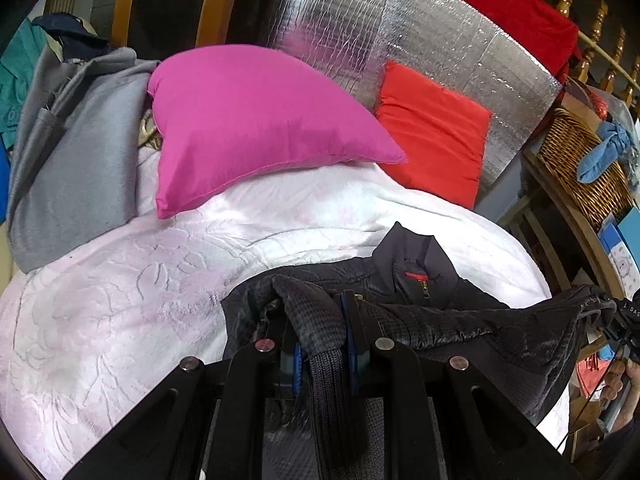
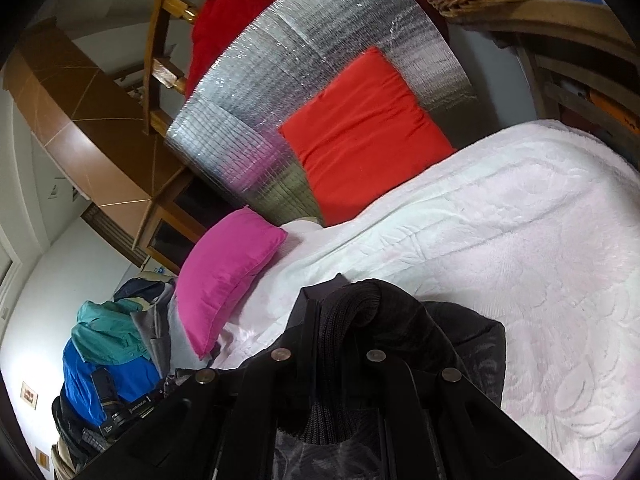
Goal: Fold large clothes
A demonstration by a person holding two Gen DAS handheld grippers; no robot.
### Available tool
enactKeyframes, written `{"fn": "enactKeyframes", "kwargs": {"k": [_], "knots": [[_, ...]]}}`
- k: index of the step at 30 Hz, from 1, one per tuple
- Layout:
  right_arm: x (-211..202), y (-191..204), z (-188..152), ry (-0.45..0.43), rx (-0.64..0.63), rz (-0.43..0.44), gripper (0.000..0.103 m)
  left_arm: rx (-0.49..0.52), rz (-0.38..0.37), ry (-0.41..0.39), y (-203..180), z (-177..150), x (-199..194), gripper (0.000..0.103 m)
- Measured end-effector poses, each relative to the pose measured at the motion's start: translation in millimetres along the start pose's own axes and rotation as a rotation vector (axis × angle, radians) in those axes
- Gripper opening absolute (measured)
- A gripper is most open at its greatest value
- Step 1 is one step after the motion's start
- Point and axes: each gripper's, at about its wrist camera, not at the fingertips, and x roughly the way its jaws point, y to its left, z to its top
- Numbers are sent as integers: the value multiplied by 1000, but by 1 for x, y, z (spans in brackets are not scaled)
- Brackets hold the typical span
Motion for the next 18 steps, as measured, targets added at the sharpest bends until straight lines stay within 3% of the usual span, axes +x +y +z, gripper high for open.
{"fn": "enactKeyframes", "kwargs": {"k": [18], "knots": [[99,-51,19,88,68,-80,7,-71,-5,132,20,16,96,18]]}}
